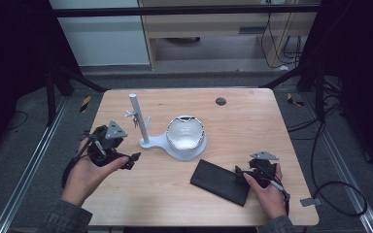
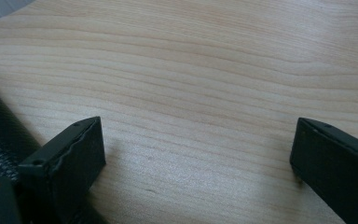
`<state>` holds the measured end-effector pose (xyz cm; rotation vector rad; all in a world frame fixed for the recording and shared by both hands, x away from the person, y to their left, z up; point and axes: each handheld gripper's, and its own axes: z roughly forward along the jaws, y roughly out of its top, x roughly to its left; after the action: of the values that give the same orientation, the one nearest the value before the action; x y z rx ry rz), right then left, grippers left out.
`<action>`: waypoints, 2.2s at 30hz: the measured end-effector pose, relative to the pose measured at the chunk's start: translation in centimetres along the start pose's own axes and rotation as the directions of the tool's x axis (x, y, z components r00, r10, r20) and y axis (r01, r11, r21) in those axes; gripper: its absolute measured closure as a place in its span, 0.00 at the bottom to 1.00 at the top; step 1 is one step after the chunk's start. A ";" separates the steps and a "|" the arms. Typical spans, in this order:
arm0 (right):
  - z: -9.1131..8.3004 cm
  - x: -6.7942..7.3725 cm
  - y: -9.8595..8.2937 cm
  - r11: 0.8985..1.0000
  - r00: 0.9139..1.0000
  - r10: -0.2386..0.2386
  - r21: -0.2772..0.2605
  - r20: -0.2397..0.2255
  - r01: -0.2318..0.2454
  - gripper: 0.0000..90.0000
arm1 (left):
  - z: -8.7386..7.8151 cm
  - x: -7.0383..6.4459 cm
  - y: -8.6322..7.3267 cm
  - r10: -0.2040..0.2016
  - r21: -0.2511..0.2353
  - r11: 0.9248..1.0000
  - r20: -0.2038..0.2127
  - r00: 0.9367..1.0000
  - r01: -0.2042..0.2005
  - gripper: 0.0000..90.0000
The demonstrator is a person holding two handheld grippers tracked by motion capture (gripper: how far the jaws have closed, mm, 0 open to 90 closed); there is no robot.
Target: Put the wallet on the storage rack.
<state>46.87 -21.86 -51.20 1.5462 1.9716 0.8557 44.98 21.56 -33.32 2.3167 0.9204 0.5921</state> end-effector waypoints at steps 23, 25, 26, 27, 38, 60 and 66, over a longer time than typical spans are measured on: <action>-4.1 -0.5 -0.2 0.991 0.997 -0.077 -0.109 -0.031 0.073 0.15 | 9.8 -9.7 -2.4 0.088 0.075 0.991 0.221 0.971 -0.106 0.61; -4.1 -0.4 -0.2 0.992 0.997 -0.072 -0.107 -0.034 0.068 0.16 | 10.0 -9.9 -2.6 0.090 0.075 0.991 0.225 0.970 -0.109 0.65; -4.0 -0.4 -0.2 0.992 0.997 -0.075 -0.106 -0.032 0.071 0.16 | 10.0 -10.1 -2.7 0.087 0.072 0.992 0.228 0.970 -0.106 0.67; -4.0 -0.4 -0.2 0.992 0.997 -0.073 -0.105 -0.036 0.069 0.16 | 10.1 -10.2 -2.8 0.087 0.072 0.992 0.229 0.970 -0.106 0.69; -3.7 -0.4 -0.2 0.993 0.996 -0.084 -0.090 -0.038 0.080 0.16 | 10.9 -10.7 -2.6 0.110 0.091 0.986 0.271 0.956 -0.140 0.95; -3.7 -0.5 -0.1 0.993 0.996 -0.075 -0.089 -0.044 0.071 0.14 | 14.1 -11.9 -0.2 0.174 0.151 0.963 0.287 0.942 -0.224 0.99; -3.7 -0.4 -0.1 0.993 0.996 -0.083 -0.090 -0.045 0.079 0.14 | 14.7 -11.9 0.0 0.181 0.168 0.957 0.286 0.941 -0.236 1.00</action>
<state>44.29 -22.91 -48.76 1.3981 1.9881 0.9418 45.61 7.93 -46.34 2.6176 0.6342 0.2649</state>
